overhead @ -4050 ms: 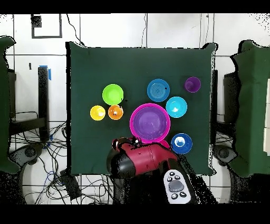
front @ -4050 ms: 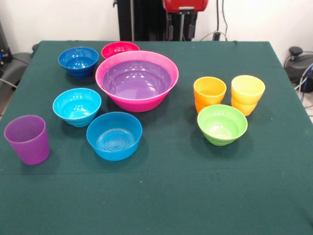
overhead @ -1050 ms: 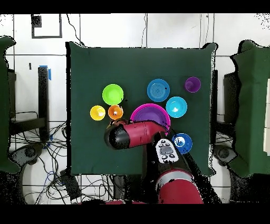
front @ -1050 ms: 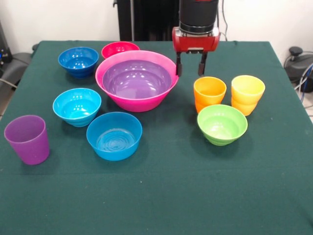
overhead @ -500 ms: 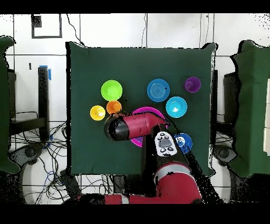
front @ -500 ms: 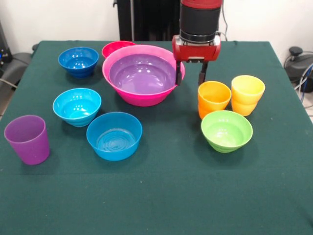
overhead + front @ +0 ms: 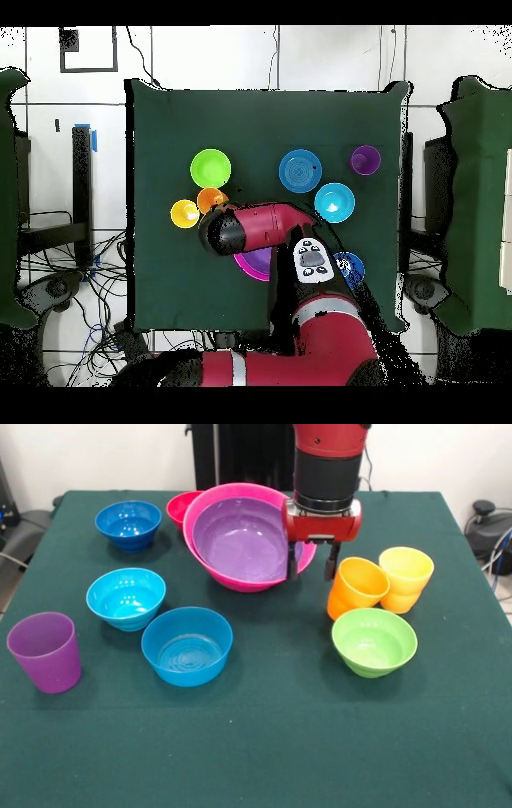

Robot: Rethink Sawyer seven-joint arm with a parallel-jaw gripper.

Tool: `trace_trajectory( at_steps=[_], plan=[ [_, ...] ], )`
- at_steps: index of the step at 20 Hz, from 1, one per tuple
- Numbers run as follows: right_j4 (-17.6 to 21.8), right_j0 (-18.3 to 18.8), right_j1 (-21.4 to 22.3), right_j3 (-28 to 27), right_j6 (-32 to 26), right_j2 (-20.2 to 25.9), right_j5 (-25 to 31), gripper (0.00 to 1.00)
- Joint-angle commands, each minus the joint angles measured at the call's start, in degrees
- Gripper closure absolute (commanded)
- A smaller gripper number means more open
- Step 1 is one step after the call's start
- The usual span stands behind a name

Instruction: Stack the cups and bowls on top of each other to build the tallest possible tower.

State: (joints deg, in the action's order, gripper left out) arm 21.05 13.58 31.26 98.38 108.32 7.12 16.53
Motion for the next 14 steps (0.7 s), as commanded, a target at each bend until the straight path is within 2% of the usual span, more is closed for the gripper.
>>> trace_trajectory(
  at_steps=[1,6,14],
  plan=[
    [-1.02,1.06,-1.04,-0.94,1.5,5.08,4.02,0.0],
    [-1.93,3.62,3.9,4.82,1.04,7.11,5.09,0.0],
    [-1.59,3.85,4.28,4.87,1.05,7.43,5.71,0.0]
  ],
)
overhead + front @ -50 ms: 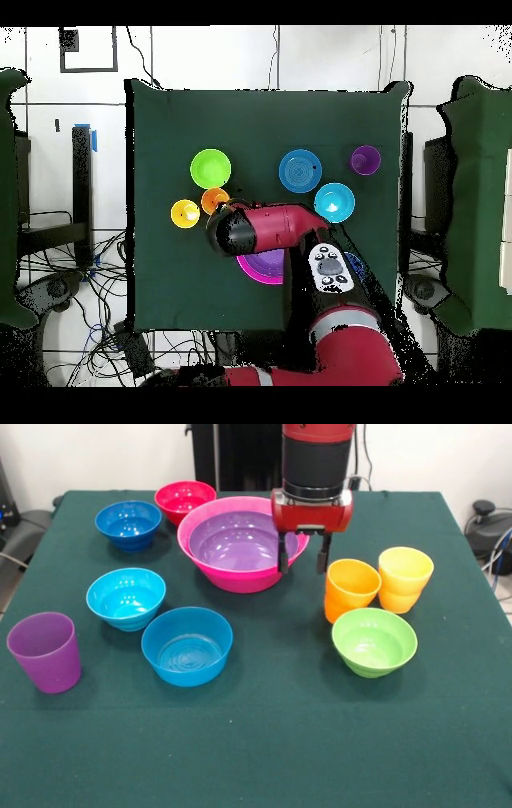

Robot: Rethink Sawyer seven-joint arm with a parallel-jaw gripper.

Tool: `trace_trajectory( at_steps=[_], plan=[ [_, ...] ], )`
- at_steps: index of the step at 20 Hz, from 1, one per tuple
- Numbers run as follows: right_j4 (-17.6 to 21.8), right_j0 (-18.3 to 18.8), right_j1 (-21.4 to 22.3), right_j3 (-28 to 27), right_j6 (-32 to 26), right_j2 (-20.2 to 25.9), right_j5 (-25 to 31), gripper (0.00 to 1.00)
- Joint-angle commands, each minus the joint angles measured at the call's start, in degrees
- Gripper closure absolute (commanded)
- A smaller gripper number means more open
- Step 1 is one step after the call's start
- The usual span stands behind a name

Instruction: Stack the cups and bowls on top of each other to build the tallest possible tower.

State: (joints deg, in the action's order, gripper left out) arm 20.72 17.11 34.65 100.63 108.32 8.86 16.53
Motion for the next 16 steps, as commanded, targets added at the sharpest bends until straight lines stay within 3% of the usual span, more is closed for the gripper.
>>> trace_trajectory(
  at_steps=[1,7,16],
  plan=[
    [-1.36,0.19,1.25,2.47,0.89,5.65,6.42,0.0],
    [-1.97,-1.11,1.88,-2.43,-1.2,5.27,13.21,0.0],
    [-1.55,-0.83,0.76,-5.28,-1.58,5.94,15.33,0.0]
  ],
)
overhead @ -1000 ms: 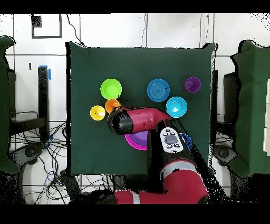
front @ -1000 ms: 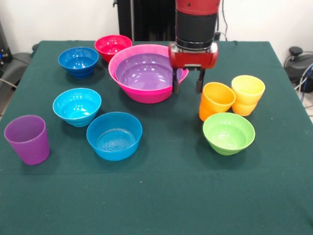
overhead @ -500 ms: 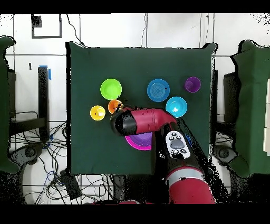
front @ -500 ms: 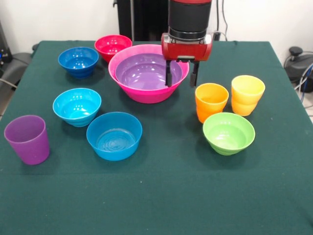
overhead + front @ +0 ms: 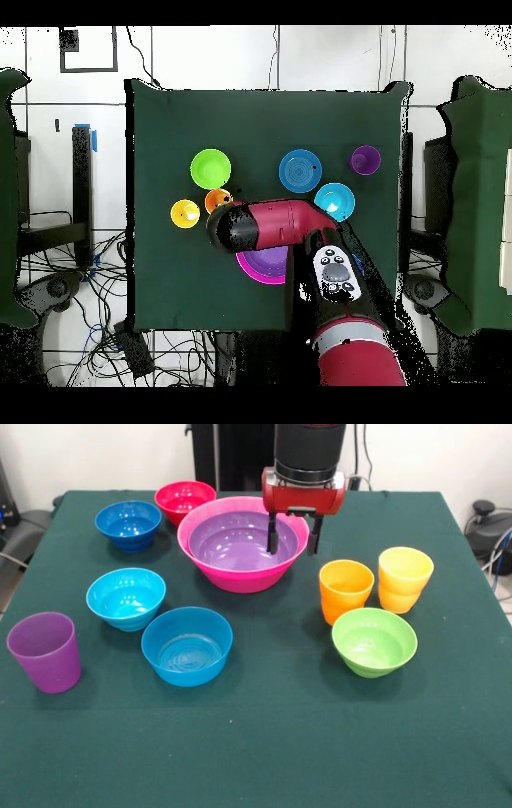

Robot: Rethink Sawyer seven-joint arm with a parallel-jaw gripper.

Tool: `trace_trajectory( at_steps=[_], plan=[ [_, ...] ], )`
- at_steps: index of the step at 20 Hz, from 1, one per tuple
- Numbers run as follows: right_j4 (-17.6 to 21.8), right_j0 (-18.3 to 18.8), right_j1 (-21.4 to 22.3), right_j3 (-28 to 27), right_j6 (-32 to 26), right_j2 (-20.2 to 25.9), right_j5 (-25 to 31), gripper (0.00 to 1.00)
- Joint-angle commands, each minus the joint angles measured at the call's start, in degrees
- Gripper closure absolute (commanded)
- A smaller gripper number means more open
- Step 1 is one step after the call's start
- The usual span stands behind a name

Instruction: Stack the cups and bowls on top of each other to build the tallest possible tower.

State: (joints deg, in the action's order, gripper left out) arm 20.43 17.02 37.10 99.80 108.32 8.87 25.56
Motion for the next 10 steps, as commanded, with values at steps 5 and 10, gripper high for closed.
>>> trace_trajectory(
  at_steps=[5,10],
  plan=[
    [-0.95,-0.45,-3.0,-7.28,-2.61,6.41,7.74,0.0],
    [-1.23,-0.74,-4.81,-11.33,-3.43,6.7,11.1,0.0]
  ],
)
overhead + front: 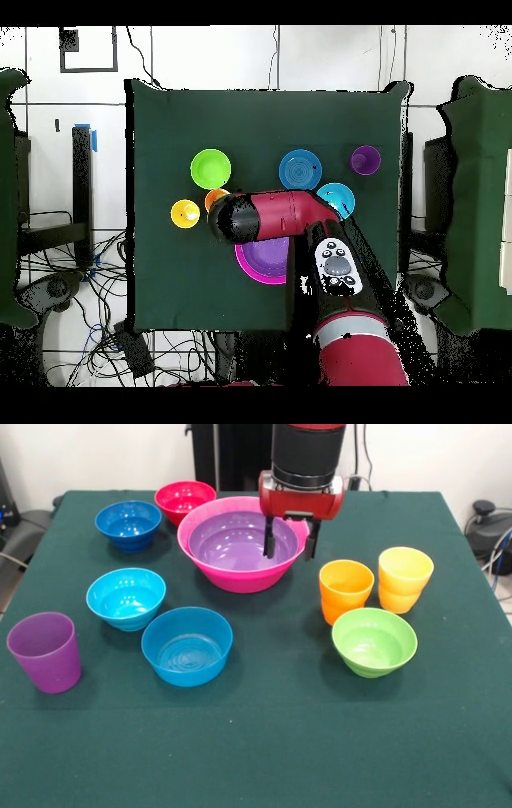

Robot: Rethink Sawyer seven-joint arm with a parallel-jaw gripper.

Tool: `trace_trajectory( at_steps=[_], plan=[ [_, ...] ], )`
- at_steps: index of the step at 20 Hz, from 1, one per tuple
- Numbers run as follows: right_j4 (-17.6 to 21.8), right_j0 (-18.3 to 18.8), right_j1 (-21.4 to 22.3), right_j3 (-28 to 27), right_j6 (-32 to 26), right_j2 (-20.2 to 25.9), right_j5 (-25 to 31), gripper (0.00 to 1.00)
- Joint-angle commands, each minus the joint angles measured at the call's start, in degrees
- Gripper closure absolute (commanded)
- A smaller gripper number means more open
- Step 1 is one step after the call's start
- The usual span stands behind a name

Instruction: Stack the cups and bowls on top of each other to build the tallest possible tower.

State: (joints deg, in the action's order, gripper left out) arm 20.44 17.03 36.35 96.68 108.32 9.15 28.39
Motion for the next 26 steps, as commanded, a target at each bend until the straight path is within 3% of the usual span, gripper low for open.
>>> trace_trajectory(
  at_steps=[1,15,26],
  plan=[
    [-1.15,-0.91,-4.23,-9.1,-3.65,6.34,9.05,0.0],
    [-0.35,-0.71,-6.13,-15.33,-5.07,7.79,14.43,0.0],
    [-0.53,-0.75,-7.07,-22.47,-7.38,9.15,23.14,0.0]
  ],
)
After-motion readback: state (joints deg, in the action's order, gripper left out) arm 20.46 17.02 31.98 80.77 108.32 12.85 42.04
